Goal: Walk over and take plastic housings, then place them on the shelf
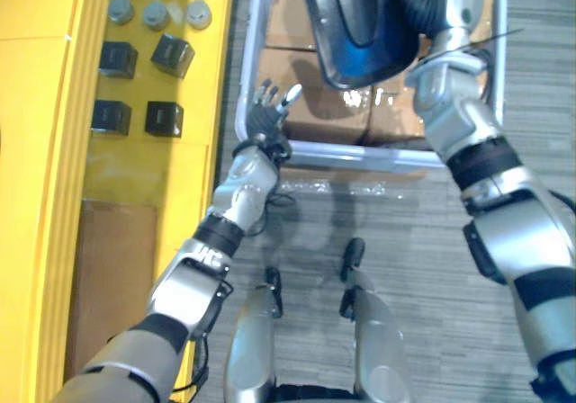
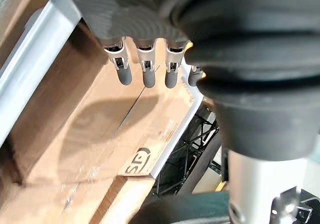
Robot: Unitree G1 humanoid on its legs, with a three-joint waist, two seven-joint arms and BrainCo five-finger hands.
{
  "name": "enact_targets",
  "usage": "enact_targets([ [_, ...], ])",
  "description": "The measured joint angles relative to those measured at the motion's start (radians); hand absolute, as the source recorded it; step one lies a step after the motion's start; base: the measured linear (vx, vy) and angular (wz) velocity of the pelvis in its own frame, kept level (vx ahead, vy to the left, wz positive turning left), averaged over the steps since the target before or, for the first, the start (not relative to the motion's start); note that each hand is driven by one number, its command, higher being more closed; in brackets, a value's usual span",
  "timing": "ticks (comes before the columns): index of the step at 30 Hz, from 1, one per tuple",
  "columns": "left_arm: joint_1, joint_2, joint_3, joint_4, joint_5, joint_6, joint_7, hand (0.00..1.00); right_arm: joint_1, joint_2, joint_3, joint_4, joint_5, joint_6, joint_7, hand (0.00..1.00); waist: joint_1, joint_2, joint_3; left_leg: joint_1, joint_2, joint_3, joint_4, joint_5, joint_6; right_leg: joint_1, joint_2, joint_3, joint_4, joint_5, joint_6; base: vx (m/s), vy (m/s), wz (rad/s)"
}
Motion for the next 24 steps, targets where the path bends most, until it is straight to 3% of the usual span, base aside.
enact_targets([
  [11, -0.05, -0.02, 0.027, 0.015, -0.031, -0.023, 0.006, 0.0, 0.014, 0.022, 0.042, 0.0, -0.026, -0.01, 0.001, 1.0, -0.002, -0.007, -0.001, 0.005, -0.003, -0.001, 0.0, 0.0, 0.0, 0.006, -0.002, 0.004, 0.0, 0.003, 0.002, 0.0, 0.0, 0.0],
  [24, -0.066, -0.034, 0.019, 0.016, -0.014, -0.067, -0.01, 0.0, 0.069, 0.051, 0.085, 0.0, -0.068, -0.088, 0.003, 1.0, -0.006, -0.016, -0.005, 0.015, -0.004, -0.001, -0.002, 0.0, 0.0, 0.023, 0.0, 0.006, -0.017, 0.014, 0.004, -0.02, 0.002, -0.01],
])
